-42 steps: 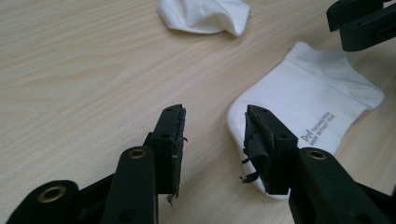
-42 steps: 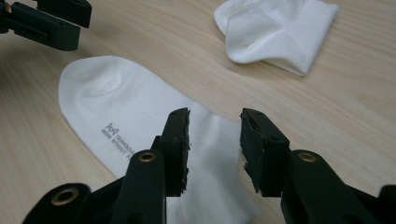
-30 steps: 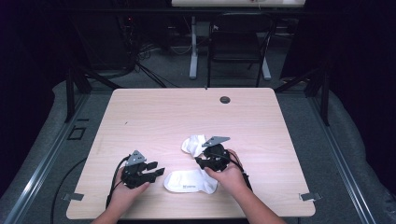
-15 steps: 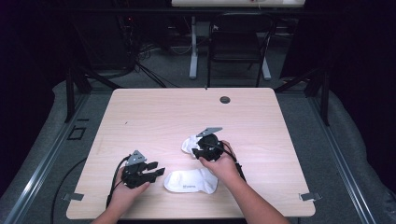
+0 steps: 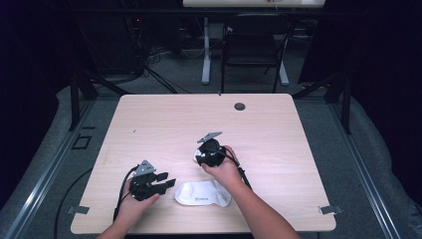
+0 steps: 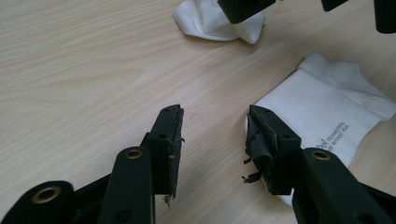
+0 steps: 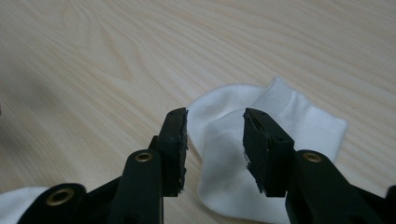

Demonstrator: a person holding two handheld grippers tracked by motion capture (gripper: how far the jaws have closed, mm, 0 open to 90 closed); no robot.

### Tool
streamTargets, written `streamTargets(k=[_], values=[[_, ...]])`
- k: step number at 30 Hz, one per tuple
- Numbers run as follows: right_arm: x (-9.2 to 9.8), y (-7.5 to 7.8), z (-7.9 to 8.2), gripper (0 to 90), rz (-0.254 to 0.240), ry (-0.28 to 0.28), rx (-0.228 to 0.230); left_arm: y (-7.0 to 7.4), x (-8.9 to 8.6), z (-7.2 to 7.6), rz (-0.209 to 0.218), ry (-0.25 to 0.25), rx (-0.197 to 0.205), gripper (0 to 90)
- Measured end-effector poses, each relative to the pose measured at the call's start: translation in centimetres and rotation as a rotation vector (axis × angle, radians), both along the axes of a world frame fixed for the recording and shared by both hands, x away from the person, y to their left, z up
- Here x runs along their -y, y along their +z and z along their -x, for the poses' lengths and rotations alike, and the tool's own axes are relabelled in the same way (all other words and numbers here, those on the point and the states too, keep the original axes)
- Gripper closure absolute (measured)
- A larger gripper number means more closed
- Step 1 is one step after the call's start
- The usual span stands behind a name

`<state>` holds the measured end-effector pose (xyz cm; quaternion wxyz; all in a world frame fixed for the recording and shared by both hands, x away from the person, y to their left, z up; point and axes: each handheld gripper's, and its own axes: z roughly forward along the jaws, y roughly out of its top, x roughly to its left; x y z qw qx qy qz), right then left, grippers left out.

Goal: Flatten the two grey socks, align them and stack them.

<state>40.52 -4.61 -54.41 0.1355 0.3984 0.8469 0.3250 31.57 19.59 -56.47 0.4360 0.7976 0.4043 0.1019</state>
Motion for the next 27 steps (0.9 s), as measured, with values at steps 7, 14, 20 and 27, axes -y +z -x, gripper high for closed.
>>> streamTargets(k=[7, 14, 20, 27], values=[[-0.4, -1.1, -0.4, 61.4, 0.074, -0.012, 0.009, 0.0, 0.1, -0.1, -0.002, -0.003, 0.001, 55.7], [-0.3, -1.2, -0.4, 81.7, 0.085, -0.02, -0.01, -0.2, 0.2, -0.1, -0.002, -0.001, -0.005, 55.6], [0.2, -0.9, -0.1, 86.9, 0.06, -0.022, -0.015, -0.3, 0.3, -0.1, -0.006, -0.001, -0.006, 55.6], [1.2, 0.1, 0.7, 87.1, -0.04, -0.03, 0.004, -0.3, 0.4, -0.6, 0.002, 0.014, 0.003, 55.6]])
